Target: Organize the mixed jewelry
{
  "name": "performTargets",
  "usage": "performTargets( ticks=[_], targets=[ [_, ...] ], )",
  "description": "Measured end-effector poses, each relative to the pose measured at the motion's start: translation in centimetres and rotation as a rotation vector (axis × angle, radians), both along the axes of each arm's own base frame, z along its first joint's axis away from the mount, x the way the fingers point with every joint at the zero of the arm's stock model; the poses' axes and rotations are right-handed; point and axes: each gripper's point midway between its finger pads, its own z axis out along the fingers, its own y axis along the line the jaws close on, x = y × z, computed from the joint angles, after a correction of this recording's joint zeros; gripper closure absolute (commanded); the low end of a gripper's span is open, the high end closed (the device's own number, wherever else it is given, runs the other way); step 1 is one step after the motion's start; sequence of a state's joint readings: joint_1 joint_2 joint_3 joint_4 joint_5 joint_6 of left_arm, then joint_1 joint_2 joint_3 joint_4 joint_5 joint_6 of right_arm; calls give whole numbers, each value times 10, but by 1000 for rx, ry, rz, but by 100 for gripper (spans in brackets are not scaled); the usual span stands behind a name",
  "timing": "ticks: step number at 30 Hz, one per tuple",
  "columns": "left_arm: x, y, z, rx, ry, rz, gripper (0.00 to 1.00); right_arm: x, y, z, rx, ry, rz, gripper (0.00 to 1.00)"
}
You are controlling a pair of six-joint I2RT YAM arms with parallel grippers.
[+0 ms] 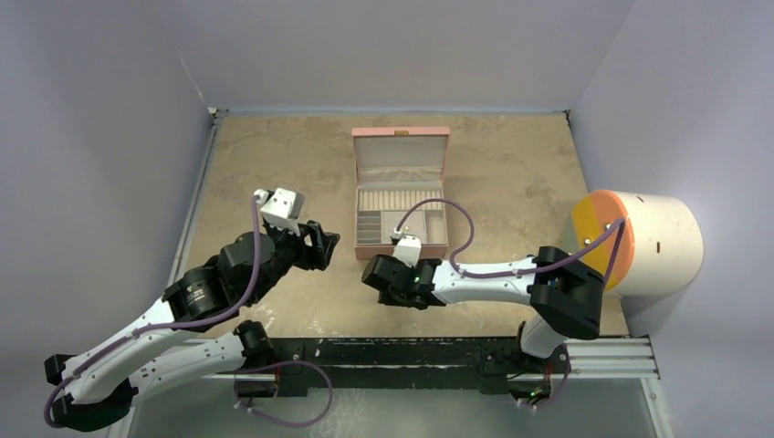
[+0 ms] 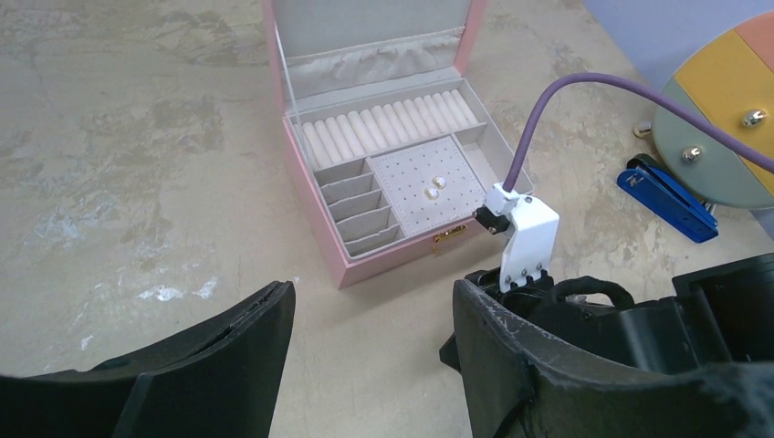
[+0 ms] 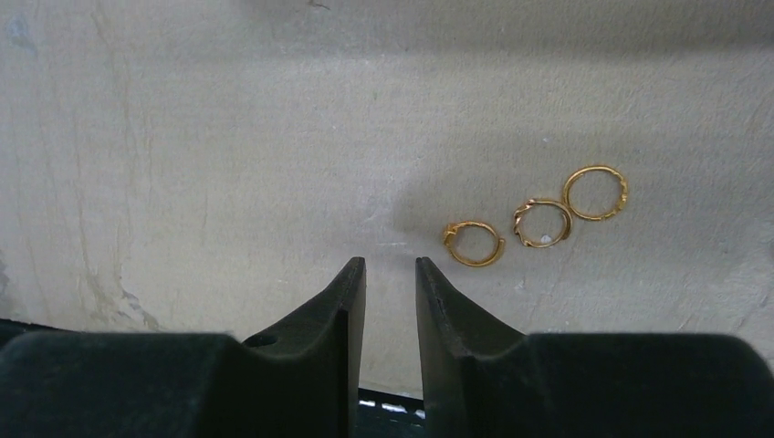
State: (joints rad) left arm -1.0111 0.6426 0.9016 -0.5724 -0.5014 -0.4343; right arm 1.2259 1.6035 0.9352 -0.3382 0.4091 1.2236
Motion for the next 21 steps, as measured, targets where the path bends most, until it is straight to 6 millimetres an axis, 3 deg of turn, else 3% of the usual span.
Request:
performTargets(
  ticks=[21],
  targets=[
    [-2,0,0,-4,1,-11,36,1,-17,-22,-130,38,-134,74]
  ],
)
